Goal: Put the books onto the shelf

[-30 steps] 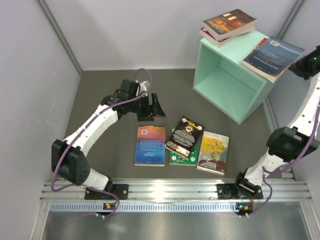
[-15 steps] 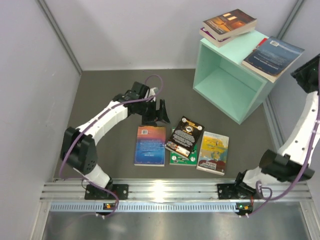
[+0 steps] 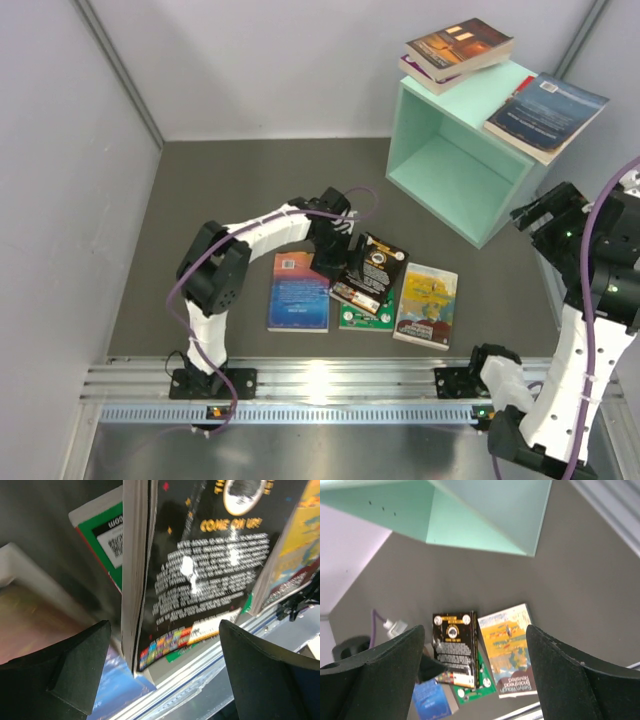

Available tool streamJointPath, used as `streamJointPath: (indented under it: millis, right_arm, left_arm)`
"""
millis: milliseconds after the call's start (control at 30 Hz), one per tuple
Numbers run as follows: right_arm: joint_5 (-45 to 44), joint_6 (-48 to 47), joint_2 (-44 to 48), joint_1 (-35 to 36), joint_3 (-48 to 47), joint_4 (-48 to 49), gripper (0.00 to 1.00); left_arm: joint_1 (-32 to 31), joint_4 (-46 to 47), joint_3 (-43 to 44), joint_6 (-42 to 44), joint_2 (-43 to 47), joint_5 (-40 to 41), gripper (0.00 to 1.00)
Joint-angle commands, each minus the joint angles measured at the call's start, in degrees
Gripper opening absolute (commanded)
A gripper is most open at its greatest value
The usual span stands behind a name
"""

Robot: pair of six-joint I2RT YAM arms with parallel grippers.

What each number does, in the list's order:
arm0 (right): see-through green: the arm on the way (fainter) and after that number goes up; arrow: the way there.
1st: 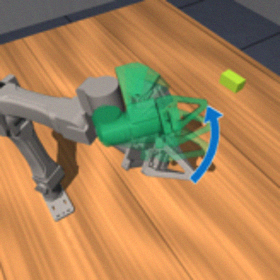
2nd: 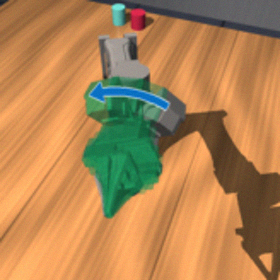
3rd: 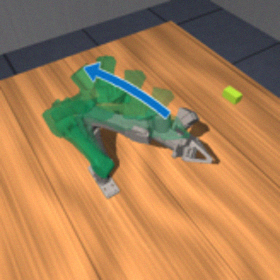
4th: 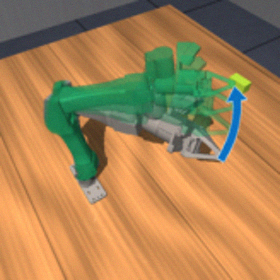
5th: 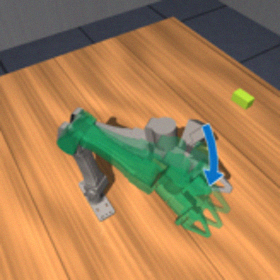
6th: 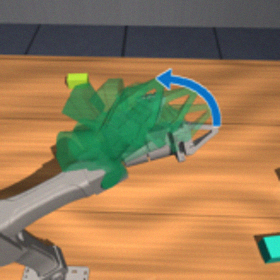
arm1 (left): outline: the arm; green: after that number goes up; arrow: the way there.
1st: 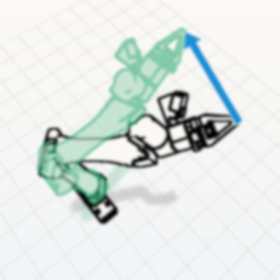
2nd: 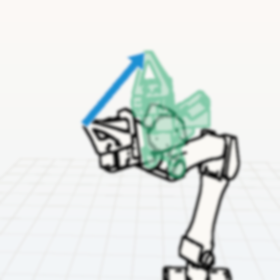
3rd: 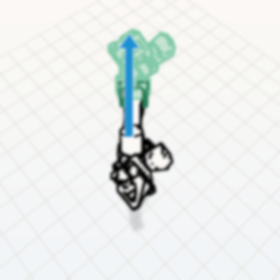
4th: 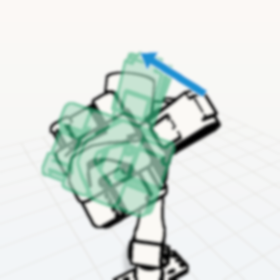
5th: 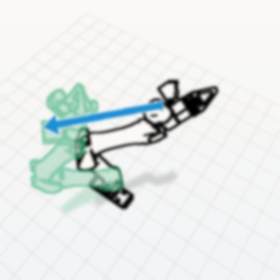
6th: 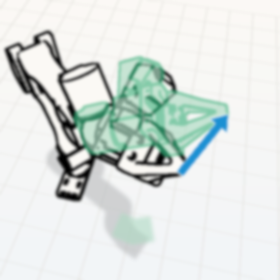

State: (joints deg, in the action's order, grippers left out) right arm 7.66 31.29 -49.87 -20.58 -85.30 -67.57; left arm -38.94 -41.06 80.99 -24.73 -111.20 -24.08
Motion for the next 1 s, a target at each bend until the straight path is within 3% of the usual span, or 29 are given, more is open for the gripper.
streamJointPath:
  millis: [0, 233, 367, 400, 567, 733, 833, 867, 967]
  right_arm:
    - [2.89, 0.09, 0.47, 1.5, 2.42, 2.27, 0.82]
    - [2.27, -1.05, -1.28, 4.93, 1.89, 2.79, 0.82]
    - [1.75, -1.49, -2.34, 6.69, 1.01, 2.88, 0.82]
    - [1.66, -1.58, -2.78, 7.04, 0.84, 2.97, 0.82]
    - [1.57, -1.67, -3.66, 8.8, 0.13, 3.15, 0.83]
    - [5.33, -0.53, -3.83, 9.68, 1.09, 5.5, 0.83]
    - [16.21, 2.0, -3.83, 11.08, 4.42, 10.25, 0.85]
    - [21.2, 3.07, -3.66, 11.87, 7.4, 15.14, 0.87]
    - [23.8, 6.85, -2.43, 17.57, 11.9, 22.8, 1.0]
  left_arm:
    - [-1.04, -1.39, 1.54, 1.7, -3.58, 3.33, 0.95]
    - [-3.16, 1.07, -0.22, 1.44, -8.33, 5.7, 0.86]
    - [-3.16, 0.98, -0.31, -0.4, -9.13, 8.33, 0.55]
    - [-3.25, 0.81, -0.83, -1.36, -8.95, 8.95, 0.31]
    - [-2.99, -2.88, -1.27, -4.27, -7.64, 18.95, 0.03]
    - [-2.98, -6.75, -0.66, -4.36, -4.57, 23.55, 0.0]
    - [-2.9, -7.89, 0.92, -3.13, -0.97, 25.31, 0.0]
    - [-2.64, -8.68, 1.71, -2.61, -0.08, 25.13, 0.0]
    - [-1.14, -10.18, 7.05, -0.07, 2.73, 20.23, 0.0]
